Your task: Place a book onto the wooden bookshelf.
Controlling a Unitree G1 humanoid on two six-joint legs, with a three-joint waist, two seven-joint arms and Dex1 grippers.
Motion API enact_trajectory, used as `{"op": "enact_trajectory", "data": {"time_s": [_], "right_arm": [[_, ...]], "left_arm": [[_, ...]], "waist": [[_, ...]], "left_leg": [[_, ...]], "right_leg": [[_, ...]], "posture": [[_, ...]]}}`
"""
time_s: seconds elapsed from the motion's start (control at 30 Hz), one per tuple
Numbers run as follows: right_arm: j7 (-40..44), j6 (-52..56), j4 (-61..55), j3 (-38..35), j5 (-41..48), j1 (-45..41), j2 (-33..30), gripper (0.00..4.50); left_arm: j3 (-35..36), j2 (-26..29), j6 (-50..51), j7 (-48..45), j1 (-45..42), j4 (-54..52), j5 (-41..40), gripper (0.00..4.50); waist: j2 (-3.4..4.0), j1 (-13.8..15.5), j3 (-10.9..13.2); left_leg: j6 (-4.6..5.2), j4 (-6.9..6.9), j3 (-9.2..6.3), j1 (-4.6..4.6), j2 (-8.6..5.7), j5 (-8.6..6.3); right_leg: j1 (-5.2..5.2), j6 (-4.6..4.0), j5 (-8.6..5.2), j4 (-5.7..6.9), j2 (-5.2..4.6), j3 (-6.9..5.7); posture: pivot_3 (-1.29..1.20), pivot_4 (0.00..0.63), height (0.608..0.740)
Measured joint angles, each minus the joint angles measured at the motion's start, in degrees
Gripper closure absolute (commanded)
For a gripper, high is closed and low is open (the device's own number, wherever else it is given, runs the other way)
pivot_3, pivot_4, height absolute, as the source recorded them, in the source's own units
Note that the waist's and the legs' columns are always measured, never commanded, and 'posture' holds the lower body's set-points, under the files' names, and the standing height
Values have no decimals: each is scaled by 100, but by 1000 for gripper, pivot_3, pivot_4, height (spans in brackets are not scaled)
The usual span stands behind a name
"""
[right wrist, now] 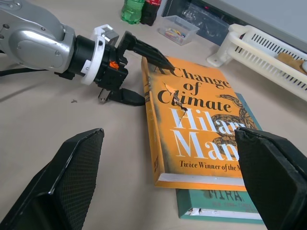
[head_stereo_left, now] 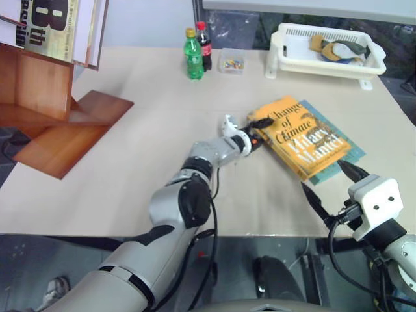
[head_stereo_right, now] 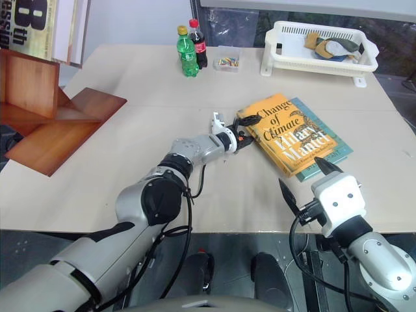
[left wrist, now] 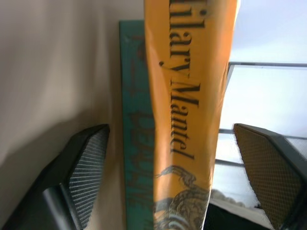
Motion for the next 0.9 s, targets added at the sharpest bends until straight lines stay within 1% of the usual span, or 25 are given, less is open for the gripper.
{"op": "enact_trajectory", "data": {"time_s": [0.03, 0.07, 0.17, 0.2, 0.23, 0.5, 0.63, 0.7, 0.73, 0.77, 0.83, 0.9], "right_arm": [[-2, -7, 0, 9, -7, 28, 1, 0], [-2, -7, 0, 11, -8, 41, 1, 0], [-5, -22, 0, 12, -29, 87, 2, 0], [-5, -24, 0, 13, -37, 97, 2, 0], [-5, -31, 0, 12, -47, 104, 2, 0], [17, -144, 0, 12, -126, 221, -3, 0], [90, -171, 0, 12, -145, 230, -4, 0], [149, -170, 0, 12, -145, 207, -3, 0], [164, -170, 0, 12, -144, 203, -3, 0], [206, -161, 0, 12, -139, 166, 0, 0], [267, -109, 0, 11, -123, 63, 12, 0], [404, 5, -7, 9, -110, -71, 124, 0]], "left_arm": [[23, -13, -63, 2, 0, 9, -4, 2135], [33, -14, -74, -6, -2, 9, -7, 2317], [132, -45, -139, -96, -20, 9, -49, 3674], [135, -57, -144, -114, -23, 9, -69, 4039], [145, -65, -147, -123, -23, 11, -82, 4231], [202, 116, 151, -172, -28, 28, -144, 4231], [227, 431, 659, -188, -27, -5, -217, 4231], [112, 669, 1090, -281, -20, -264, -215, 4231], [97, 713, 1147, -307, -20, -324, -215, 4231], [-83, 826, 1357, -420, 11, -626, -192, 4231], [-597, 1048, 1738, -732, 214, -1639, -110, 4231], [-1223, 1550, 2167, -1288, 774, -3299, -138, 4231]], "waist": [[0, 0, 0], [0, 0, 0], [-1, -1, -3], [-1, -1, -4], [-1, -1, -4], [-1, -23, -4], [-1, -39, -3], [-2, -37, -2], [-1, -36, -2], [-2, -32, -2], [-1, -41, -1], [0, -111, -1]], "left_leg": [[0, 0, 0, 0, 0, 0], [0, 0, 0, 0, 0, 0], [0, 1, 0, 2, 0, 0], [0, 1, -1, 3, 0, 0], [0, 2, 0, 4, 0, 0], [0, 3, 0, 4, 0, 0], [0, 3, -2, 5, 2, 0], [0, 3, -2, 1, 1, 0], [0, 3, -2, 1, 1, 0], [0, 3, -2, 0, 1, 0], [-1, 2, 1, 0, 3, 0], [-3, -4, 9, 1, 15, 1]], "right_leg": [[0, 0, 0, 0, 0, 0], [0, 0, 0, 0, 0, 0], [1, 0, 0, 1, 0, 0], [3, 0, 0, 0, 0, 0], [4, 1, 0, 0, 0, 0], [4, 1, 0, 1, 1, 0], [2, 1, 0, 4, 3, -1], [-1, 1, 0, 7, 2, -1], [-1, 1, 0, 7, 2, -1], [-1, 1, 0, 7, 2, -1], [-3, 1, 0, 7, 1, 2], [-9, -1, 1, 12, 6, 11]], "posture": [[0, 150, 740], [0, 150, 740], [0, 150, 740], [0, 150, 740], [0, 150, 740], [0, 150, 740], [0, 150, 740], [0, 150, 740], [0, 150, 740], [0, 150, 740], [0, 150, 740], [0, 150, 740]]}}
